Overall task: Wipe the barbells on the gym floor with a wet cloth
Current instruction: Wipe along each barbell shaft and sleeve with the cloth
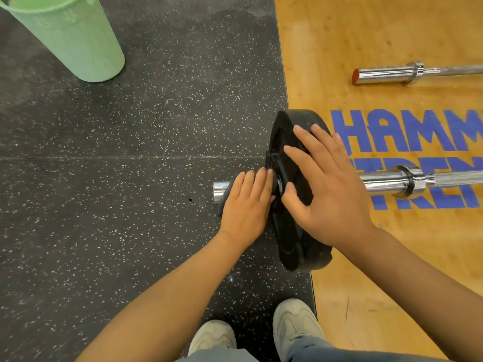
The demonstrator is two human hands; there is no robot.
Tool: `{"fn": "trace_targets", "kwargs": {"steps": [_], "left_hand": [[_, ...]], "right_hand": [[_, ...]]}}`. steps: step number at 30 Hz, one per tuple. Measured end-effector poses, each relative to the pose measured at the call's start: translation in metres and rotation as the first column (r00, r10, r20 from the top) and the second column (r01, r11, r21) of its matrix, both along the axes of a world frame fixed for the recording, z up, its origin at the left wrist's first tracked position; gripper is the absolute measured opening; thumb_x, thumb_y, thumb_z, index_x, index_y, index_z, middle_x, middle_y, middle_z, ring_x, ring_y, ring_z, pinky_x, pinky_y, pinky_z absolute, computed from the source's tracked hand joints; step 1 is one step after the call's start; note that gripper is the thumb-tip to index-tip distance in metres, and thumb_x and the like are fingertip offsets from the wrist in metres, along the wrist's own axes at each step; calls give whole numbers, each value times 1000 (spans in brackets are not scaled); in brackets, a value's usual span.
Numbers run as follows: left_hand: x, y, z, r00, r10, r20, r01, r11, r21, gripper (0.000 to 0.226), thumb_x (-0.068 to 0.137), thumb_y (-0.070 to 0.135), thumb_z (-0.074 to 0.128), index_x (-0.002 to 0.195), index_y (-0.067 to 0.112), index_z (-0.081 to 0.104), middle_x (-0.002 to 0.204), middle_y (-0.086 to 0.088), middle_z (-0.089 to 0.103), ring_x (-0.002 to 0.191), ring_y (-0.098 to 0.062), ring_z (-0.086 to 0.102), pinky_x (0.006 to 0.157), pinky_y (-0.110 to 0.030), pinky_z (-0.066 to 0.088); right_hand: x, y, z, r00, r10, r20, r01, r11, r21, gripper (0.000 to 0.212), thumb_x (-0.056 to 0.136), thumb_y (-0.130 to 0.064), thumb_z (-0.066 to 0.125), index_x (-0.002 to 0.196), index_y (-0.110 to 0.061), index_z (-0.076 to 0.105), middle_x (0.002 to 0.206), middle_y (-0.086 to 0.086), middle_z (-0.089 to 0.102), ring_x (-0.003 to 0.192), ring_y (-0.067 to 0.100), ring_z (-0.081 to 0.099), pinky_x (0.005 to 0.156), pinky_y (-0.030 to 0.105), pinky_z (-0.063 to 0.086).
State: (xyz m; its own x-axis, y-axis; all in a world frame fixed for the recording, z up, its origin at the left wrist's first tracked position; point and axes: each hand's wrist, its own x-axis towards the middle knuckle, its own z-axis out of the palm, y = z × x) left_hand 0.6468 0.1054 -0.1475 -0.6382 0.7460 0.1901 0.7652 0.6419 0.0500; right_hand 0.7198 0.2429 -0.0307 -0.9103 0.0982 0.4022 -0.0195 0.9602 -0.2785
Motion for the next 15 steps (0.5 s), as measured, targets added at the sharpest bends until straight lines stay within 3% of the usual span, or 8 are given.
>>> {"fn": "trace_targets", "kwargs": {"steps": [6, 12, 15], "left_hand": [[-6, -35, -9, 993, -57, -107, 62, 997, 45, 49, 103, 23, 33, 147, 2, 33, 148, -14, 46, 137, -33, 42, 116, -46, 25], [12, 8, -6, 998, -7, -55, 9, 999, 33, 60, 95, 24, 36, 148, 2, 23, 150, -15, 42, 138, -33, 33, 117, -45, 21], [11, 16, -6, 999, -1, -44, 2, 1000, 31, 60, 93, 24, 26, 148, 2, 22, 149, -15, 44, 136, -33, 40, 116, -44, 22]], "right_hand": [[3, 0, -2, 1000, 5, -18, -5, 1000, -15, 48, 87, -25, 55, 129, -4, 62, 152, 11, 45, 146, 31, 32, 122, 49, 20], [1, 0, -2, 1000, -17, -25, 16, 1000, -19, 47, 89, -26, 53, 129, -4, 62, 152, 10, 45, 147, 30, 31, 122, 50, 21], [0, 0, -2, 1000, -12, -18, 11, 1000, -10, 47, 89, -25, 53, 130, -4, 61, 152, 10, 45, 146, 30, 31, 122, 49, 21]]}}
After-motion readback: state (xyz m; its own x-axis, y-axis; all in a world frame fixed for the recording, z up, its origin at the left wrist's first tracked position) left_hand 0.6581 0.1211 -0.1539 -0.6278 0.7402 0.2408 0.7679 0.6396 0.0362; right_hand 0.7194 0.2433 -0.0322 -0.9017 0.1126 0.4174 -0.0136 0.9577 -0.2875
